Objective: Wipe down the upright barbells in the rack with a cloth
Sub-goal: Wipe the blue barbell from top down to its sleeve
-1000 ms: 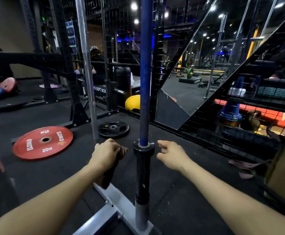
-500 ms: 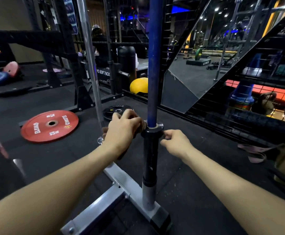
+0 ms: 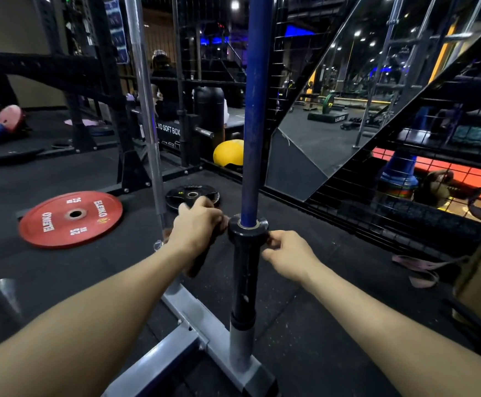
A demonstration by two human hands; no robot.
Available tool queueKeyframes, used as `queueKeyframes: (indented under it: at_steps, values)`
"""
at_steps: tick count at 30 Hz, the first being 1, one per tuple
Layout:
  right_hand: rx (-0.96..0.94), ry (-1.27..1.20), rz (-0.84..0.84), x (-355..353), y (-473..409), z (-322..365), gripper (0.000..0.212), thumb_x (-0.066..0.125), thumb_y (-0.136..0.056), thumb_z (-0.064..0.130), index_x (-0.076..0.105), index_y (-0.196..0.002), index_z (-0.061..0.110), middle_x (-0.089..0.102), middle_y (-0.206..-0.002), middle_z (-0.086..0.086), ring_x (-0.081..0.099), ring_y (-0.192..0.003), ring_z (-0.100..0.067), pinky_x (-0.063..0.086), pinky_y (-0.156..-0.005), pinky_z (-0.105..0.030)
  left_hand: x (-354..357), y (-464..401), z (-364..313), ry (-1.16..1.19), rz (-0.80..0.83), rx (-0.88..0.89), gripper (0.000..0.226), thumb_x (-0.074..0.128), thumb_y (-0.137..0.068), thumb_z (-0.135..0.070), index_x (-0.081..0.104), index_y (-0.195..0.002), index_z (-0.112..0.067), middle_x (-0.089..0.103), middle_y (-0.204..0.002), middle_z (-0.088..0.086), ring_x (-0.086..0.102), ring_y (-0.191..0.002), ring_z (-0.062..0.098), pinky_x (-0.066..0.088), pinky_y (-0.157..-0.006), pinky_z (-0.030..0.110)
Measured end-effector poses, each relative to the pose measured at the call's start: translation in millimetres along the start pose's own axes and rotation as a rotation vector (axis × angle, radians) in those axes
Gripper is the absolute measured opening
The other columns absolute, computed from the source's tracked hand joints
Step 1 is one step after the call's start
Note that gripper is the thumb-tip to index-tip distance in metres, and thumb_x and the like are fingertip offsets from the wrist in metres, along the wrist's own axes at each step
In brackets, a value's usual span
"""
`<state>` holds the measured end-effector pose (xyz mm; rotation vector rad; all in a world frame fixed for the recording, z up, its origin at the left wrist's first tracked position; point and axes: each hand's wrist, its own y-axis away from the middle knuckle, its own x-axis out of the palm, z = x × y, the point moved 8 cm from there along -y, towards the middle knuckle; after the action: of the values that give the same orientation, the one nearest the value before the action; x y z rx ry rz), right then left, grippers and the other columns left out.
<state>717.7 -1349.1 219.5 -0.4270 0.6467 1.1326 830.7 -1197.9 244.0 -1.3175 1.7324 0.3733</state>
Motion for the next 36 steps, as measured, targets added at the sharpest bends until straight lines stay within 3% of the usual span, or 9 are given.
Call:
queueKeyframes:
  at_steps: [3,8,12,16,18,24,28,32,36]
  values:
    - [-0.003,0.003,-0.013,-2.0,0.6,1.6,0.021,0.056,-0.086,0.010,0.066,-0.104,0.013,0.054,-0.074,0.005,0.046,-0.059,-0.009,0.037,-0.056,-0.024,-1.3,7.7,15.4,-0.003,-0.061,0.066,0.025,0.045,-0.096,-0.034,0.069,-0.092,-0.028,0.049,-0.106,-0.010,0.047,-0.103,0.029,0.026,-0.081,0.027]
    - [0.011,-0.006,0.007,6.0,4.6,-0.9,0.024,0.056,-0.087,0.011,0.063,-0.109,0.014,0.051,-0.073,0.003,0.047,-0.064,-0.014,0.038,-0.060,-0.027,-0.8,26.7,33.4,0.137,-0.101,-0.098,0.026,0.047,-0.098,-0.024,0.070,-0.109,-0.018,0.058,-0.115,0.005,0.054,-0.108,0.030,0.037,-0.101,0.038]
    - [0.016,0.000,0.029,14.3,5.2,-8.1,0.026,0.058,-0.087,0.013,0.060,-0.113,0.014,0.051,-0.076,0.000,0.048,-0.068,-0.016,0.039,-0.063,-0.029,15.0,41.4,21.0,0.264,-0.081,-0.085,0.023,0.049,-0.095,-0.015,0.069,-0.106,-0.009,0.065,-0.109,0.011,0.059,-0.107,0.028,0.040,-0.089,0.024]
    - [-0.003,-0.056,0.051,23.6,-0.6,-12.9,0.036,0.063,-0.085,0.013,0.058,-0.121,0.012,0.066,-0.106,-0.003,0.060,-0.101,-0.022,0.048,-0.091,-0.035,67.1,69.4,0.4,0.369,0.188,-0.092,0.052,0.054,-0.094,-0.024,0.034,-0.143,-0.021,0.031,-0.134,0.007,0.042,-0.123,0.024,0.031,-0.108,0.030]
    - [-0.036,-0.100,0.027,26.7,-6.8,-15.7,0.038,0.065,-0.083,0.016,0.061,-0.120,0.014,0.067,-0.113,-0.005,0.060,-0.108,-0.025,0.047,-0.097,-0.043,71.9,67.5,3.7,0.312,0.115,-0.060,0.064,0.057,-0.093,-0.028,0.025,-0.148,-0.021,0.027,-0.138,0.009,0.039,-0.125,0.030,0.028,-0.111,0.037]
    - [-0.146,-0.269,-0.006,39.8,-16.0,-33.0,0.035,0.064,-0.087,0.019,0.062,-0.122,0.022,0.071,-0.104,-0.007,0.058,-0.079,-0.013,0.050,-0.093,-0.042,103.6,66.5,29.2,0.212,0.114,-0.069,0.052,0.061,-0.091,-0.025,0.043,-0.137,-0.011,0.038,-0.132,0.010,0.043,-0.121,0.032,0.031,-0.108,0.040]
    - [-0.126,-0.366,0.060,49.8,-9.9,-40.3,0.051,0.058,-0.092,0.007,0.048,-0.139,0.021,0.065,-0.118,-0.002,0.062,-0.094,-0.014,0.049,-0.096,-0.030,122.5,77.8,44.0,0.195,0.170,-0.107,0.045,0.062,-0.090,-0.024,0.050,-0.130,-0.009,0.043,-0.125,0.013,0.046,-0.117,0.029,0.032,-0.103,0.029]
    - [-0.147,-0.341,0.042,41.7,-11.3,-35.6,0.037,0.057,-0.090,0.000,0.059,-0.122,0.018,0.063,-0.079,0.005,0.050,-0.049,0.004,0.038,-0.052,-0.008,77.0,66.3,18.6,0.312,-0.037,-0.002,0.045,0.063,-0.089,-0.021,0.051,-0.131,-0.008,0.042,-0.116,0.008,0.040,-0.107,0.009,0.024,-0.088,0.006]
    - [-0.146,-0.321,0.010,42.4,-12.6,-36.6,0.036,0.057,-0.088,-0.001,0.062,-0.118,0.017,0.066,-0.073,0.013,0.056,-0.060,0.002,0.045,-0.064,-0.020,76.0,72.8,6.0,0.379,-0.080,0.002,0.050,0.064,-0.089,-0.020,0.046,-0.135,-0.010,0.033,-0.115,0.001,0.041,-0.104,0.011,0.022,-0.085,0.001]
